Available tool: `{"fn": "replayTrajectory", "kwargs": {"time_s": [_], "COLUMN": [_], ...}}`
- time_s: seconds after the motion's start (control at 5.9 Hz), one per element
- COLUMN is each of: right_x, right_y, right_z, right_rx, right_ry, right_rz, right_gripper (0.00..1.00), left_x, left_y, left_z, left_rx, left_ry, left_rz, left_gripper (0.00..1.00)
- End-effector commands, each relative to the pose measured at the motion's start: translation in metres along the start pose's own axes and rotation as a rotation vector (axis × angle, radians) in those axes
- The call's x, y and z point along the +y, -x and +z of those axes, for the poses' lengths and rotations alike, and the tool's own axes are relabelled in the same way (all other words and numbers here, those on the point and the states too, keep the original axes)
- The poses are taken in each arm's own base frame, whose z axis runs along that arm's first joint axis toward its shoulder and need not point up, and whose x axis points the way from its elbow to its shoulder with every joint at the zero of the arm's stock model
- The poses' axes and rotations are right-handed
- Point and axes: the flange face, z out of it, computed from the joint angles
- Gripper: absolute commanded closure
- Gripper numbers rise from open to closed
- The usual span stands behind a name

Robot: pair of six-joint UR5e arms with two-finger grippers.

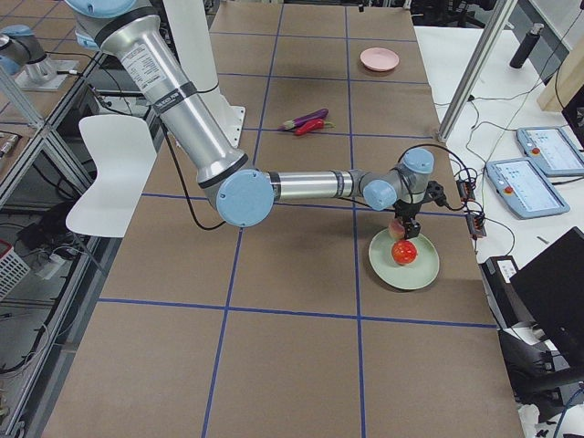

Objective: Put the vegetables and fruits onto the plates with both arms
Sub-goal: 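Carry the peach to the green plate while the left arm moves out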

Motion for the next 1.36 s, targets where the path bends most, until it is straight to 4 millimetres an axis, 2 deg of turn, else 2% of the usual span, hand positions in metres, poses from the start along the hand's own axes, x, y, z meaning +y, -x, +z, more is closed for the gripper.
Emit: {"fn": "replayTrajectory", "kwargs": {"time_s": [0.0, 0.17, 0.34, 0.51, 0.68, 1.02, 1.19], "right_x": [0.007, 0.006, 0.003, -0.003, -0.009, -0.01, -0.01], "right_y": [-0.027, -0.025, -0.023, -0.016, -0.01, -0.008, -0.008], "right_z": [0.01, 0.009, 0.007, 0.0, -0.005, -0.007, -0.008], "right_rx": [0.012, 0.019, 0.018, 0.013, 0.006, 0.004, 0.004], "right_ry": [0.016, 0.011, 0.008, -0.003, -0.012, -0.017, -0.018], "right_rz": [-0.002, 0.002, 0.011, 0.051, 0.072, 0.07, 0.07], "right_gripper": [0.78, 0.01, 0.0, 0.0, 0.0, 0.0, 0.0], "left_x": [-0.002, -0.003, -0.003, 0.001, -0.01, -0.015, -0.013], "left_y": [-0.004, -0.007, -0.021, -0.055, -0.098, -0.206, -0.268], "left_z": [0.0, -0.001, 0.0, 0.017, 0.038, 0.1, 0.123], "left_rx": [0.004, 0.006, 0.015, 0.035, 0.035, -0.012, -0.022], "left_ry": [-0.002, -0.003, -0.005, 0.021, 0.037, 0.071, 0.11], "left_rz": [0.006, 0.008, -0.028, -0.115, -0.228, -0.371, -0.466], "left_gripper": [0.0, 0.0, 0.0, 0.0, 0.0, 0.0, 0.0]}}
